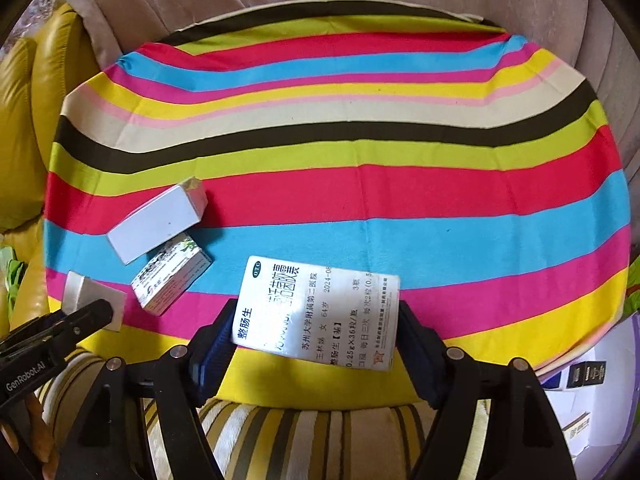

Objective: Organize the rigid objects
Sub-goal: 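Carry the cube box and medicine box toward the purple-rimmed box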

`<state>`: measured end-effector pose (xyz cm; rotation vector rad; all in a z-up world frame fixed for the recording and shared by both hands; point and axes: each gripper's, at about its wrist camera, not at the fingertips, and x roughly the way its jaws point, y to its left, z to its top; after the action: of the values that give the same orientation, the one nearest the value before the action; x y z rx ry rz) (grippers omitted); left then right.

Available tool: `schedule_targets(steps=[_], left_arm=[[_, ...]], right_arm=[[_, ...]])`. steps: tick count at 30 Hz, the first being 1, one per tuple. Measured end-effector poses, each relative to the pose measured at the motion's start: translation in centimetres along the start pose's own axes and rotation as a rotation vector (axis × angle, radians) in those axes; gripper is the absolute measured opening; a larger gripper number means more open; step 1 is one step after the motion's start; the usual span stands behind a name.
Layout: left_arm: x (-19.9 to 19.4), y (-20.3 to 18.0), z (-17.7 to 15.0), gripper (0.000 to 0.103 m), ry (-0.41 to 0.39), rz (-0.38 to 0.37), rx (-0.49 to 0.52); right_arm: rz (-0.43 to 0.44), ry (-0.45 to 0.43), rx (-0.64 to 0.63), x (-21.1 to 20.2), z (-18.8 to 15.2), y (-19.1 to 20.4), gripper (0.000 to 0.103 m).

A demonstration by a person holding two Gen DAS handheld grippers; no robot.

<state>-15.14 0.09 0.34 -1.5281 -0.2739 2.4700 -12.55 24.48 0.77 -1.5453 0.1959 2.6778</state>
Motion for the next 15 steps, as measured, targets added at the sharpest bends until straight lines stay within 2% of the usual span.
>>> schedule_targets(steps=[6, 15], left_arm=[[-1.2, -2.2, -0.8, 0.047, -0.007, -0.027, 0.045], [-2.0, -6.7, -2.3, 0.047, 0.001, -0.061, 0.134]], right_arm=[[0.018, -0.033, -0.006, -2.4, -1.4, 0.0, 0.075], [0.020, -0.073, 0.014, -5.5, -2.6, -2.2, 0.075]])
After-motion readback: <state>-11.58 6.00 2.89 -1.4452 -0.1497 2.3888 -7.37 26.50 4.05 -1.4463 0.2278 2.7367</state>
